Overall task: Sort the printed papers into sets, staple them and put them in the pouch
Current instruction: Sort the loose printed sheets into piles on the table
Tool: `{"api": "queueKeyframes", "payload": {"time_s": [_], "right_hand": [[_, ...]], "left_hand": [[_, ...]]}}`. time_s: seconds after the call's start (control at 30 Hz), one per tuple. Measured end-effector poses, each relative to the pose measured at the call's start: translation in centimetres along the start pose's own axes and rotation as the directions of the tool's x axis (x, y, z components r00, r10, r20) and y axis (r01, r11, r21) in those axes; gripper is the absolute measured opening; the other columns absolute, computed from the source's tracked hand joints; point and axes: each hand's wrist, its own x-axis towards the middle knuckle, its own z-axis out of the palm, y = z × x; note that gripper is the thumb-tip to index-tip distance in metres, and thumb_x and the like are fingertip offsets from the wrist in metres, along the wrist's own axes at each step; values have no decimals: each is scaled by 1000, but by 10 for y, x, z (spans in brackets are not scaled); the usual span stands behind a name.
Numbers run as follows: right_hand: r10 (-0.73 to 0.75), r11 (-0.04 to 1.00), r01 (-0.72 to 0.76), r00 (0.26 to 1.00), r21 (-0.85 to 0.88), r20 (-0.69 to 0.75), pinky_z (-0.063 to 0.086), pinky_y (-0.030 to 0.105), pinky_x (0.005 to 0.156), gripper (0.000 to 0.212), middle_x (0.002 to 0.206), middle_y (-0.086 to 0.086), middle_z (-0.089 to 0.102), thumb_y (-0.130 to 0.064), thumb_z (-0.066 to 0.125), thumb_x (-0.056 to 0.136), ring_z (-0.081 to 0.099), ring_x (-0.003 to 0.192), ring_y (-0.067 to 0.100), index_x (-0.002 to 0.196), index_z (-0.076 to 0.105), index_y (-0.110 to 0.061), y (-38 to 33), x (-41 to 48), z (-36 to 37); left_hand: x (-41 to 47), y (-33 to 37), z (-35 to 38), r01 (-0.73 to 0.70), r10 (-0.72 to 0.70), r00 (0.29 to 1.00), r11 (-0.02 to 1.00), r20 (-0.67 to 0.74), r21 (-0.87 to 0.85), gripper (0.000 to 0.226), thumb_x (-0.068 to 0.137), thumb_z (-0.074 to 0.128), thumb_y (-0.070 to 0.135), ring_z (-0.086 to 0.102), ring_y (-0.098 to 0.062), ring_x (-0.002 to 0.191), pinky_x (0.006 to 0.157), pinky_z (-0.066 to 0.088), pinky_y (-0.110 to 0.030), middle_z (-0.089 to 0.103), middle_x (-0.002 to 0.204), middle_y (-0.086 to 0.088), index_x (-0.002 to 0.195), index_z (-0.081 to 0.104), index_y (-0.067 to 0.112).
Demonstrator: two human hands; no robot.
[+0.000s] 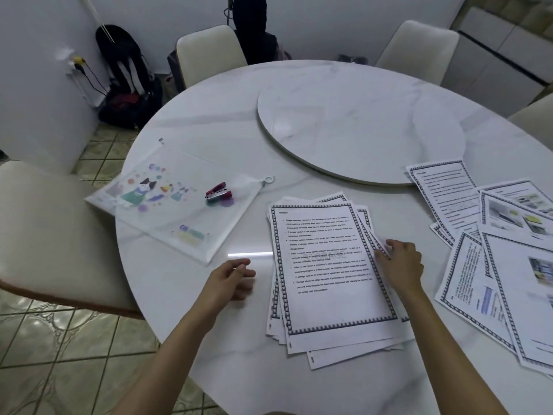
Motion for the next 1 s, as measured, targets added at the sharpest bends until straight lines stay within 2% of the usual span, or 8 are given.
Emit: {"api": "queueKeyframes", "payload": {"time_s": [0.2, 0.3, 0.43, 0.57, 0.67, 0.73, 0.87, 1.0], "right_hand": [[-12, 996, 16, 999, -83, 47, 36, 43, 95, 44, 126, 21, 44, -31, 48, 94, 39, 118, 36, 127, 49, -3, -1, -15, 3], [40, 998, -46, 993, 49, 113, 36, 39, 96, 43, 128, 22, 41, -29, 49, 94, 37, 121, 35, 127, 48, -1, -1, -26, 5], [166, 957, -224, 944, 183, 286, 36, 42, 105, 58, 137, 22, 38, -37, 53, 91, 42, 124, 36, 134, 40, -1, -1, -32, 4], [203, 882, -325, 915, 341, 348, 38, 39, 100, 60, 138, 17, 44, -35, 55, 91, 47, 120, 31, 136, 37, 0, -1, -37, 2], [176, 837, -341, 908, 427, 380, 39, 33, 91, 50, 123, 14, 54, -29, 55, 92, 51, 114, 29, 129, 47, 3, -2, -43, -2], [147, 840, -325, 907, 435, 395, 41, 32, 85, 39, 108, 12, 59, -26, 55, 92, 55, 101, 27, 119, 56, 3, -5, -48, -3], [47, 804, -209, 955, 556, 292, 45, 24, 71, 16, 109, 7, 66, -17, 51, 94, 60, 87, 16, 104, 62, -12, -8, -59, 3], [-56, 798, -27, 991, 602, 119, 39, 10, 61, 15, 95, -2, 63, -11, 45, 95, 55, 79, 4, 101, 59, -15, -20, -65, 2]], "left_hand": [[18, 6, 24, 46, -47, 998, 998, 30, 46, 34, 96, 47, 24, 61, -19, 89, 76, 50, -26, 62, 111, -5, 128, 49, 14], [22, 4, 32, 78, -80, 996, 995, 30, 63, 40, 97, 45, 27, 62, -21, 96, 82, 53, -32, 62, 115, -7, 134, 44, 13], [24, 7, 45, 80, -86, 996, 988, 37, 130, 42, 97, 43, 31, 63, -25, 101, 84, 54, -35, 63, 117, -7, 135, 44, 14], [25, 14, 51, 50, -57, 998, 971, 24, 234, 24, 96, 45, 28, 61, -25, 96, 90, 51, -41, 65, 111, -9, 109, 58, 13], [24, 20, 54, 68, -72, 997, 954, 4, 293, 28, 96, 46, 22, 58, -36, 106, 92, 46, -45, 59, 122, -21, 117, 57, 7], [22, 22, 57, 74, -81, 997, 945, 6, 317, 32, 96, 46, 17, 52, -40, 116, 97, 43, -45, 55, 126, -24, 119, 54, -3], [20, 17, 63, -4, 0, 1000, 946, 13, 324, 29, 95, 44, 13, 55, -22, 100, 83, 44, -30, 57, 128, -12, 122, 51, 5], [13, 25, 66, -162, 165, 986, 953, 11, 256, 31, 98, 38, 12, 51, -15, 103, 88, 40, -24, 53, 129, -5, 128, 44, 8]]}}
